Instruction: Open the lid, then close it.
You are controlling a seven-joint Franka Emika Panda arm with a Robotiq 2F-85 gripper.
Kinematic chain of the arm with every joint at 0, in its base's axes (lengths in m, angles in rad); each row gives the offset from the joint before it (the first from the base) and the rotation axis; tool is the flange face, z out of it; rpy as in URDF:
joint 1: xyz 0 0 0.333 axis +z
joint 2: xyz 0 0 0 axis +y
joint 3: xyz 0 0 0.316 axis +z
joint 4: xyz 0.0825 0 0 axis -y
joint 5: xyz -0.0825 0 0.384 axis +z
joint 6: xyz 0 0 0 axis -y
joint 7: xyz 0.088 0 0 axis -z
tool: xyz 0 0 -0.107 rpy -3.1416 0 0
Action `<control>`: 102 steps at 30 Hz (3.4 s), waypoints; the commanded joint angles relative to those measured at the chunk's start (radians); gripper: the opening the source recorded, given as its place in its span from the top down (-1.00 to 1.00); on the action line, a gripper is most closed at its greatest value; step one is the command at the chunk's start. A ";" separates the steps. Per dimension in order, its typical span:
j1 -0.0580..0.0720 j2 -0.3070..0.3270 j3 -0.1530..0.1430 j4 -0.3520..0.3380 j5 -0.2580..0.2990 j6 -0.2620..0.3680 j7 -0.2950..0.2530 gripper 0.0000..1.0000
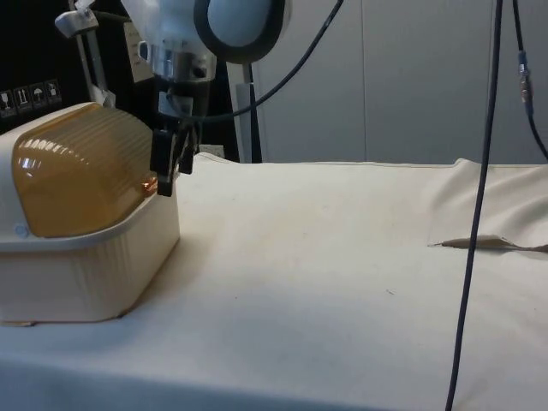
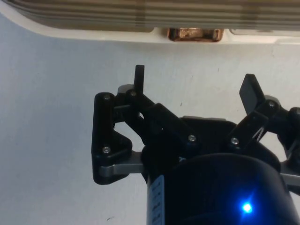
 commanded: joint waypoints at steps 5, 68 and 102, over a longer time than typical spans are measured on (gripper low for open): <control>-0.007 0.009 0.013 -0.008 0.018 0.033 -0.015 -0.82; -0.004 0.034 0.037 0.057 0.060 0.000 -0.015 1.00; 0.001 -0.013 0.018 0.108 0.037 -0.055 -0.007 1.00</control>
